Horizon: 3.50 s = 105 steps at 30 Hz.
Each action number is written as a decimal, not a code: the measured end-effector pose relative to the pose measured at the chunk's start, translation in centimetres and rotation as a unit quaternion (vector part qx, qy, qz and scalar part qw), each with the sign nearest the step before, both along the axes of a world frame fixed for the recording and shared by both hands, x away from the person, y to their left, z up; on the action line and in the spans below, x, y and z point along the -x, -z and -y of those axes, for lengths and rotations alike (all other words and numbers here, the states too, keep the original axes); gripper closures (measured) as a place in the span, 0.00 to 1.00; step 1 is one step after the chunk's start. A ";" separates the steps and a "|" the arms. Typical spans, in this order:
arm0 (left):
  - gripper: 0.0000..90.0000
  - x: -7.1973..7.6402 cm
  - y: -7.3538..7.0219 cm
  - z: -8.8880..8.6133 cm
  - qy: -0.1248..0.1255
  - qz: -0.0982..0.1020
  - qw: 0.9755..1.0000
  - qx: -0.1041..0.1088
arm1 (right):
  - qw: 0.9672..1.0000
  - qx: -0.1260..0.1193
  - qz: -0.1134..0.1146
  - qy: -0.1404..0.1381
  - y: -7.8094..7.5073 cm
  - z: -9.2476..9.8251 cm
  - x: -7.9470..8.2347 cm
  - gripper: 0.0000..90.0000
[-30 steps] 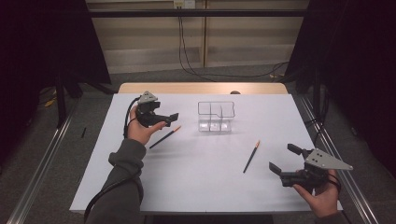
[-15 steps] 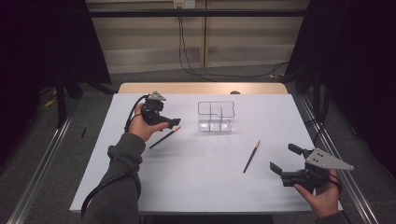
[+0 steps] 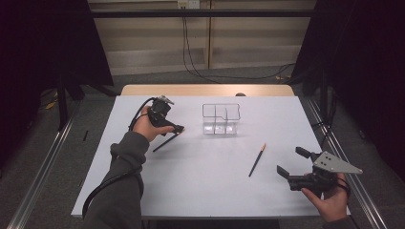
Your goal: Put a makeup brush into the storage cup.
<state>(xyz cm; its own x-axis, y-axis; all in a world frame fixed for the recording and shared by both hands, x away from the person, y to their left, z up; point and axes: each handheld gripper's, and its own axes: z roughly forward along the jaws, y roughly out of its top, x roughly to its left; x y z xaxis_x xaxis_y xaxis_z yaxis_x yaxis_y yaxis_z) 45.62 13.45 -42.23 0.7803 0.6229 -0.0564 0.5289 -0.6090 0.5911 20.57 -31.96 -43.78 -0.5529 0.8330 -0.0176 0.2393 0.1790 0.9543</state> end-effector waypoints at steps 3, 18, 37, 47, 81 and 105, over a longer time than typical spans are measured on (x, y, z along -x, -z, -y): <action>0.03 -0.1 0.0 0.2 0.004 -0.012 1.000 -0.014 | 1.000 0.002 0.000 0.000 0.0 0.0 0.0 0.04; 0.06 -0.7 0.0 0.8 0.009 -0.049 0.997 -0.061 | 1.000 0.003 0.000 -0.001 0.0 0.2 0.0 0.04; 0.23 -0.9 1.0 1.0 0.024 -0.090 0.991 -0.102 | 1.000 0.000 0.000 0.001 0.0 0.2 0.0 0.04; 0.35 -0.8 1.2 0.8 0.031 -0.108 0.988 -0.108 | 1.000 0.002 0.000 0.001 0.0 0.3 0.0 0.04; 0.68 -0.7 1.8 0.7 0.037 -0.137 0.982 -0.122 | 1.000 -0.001 -0.001 0.006 0.0 0.4 -0.1 0.04; 0.78 -0.9 2.4 0.7 0.033 -0.143 0.979 -0.139 | 1.000 -0.002 -0.003 0.007 0.1 0.4 -0.1 0.04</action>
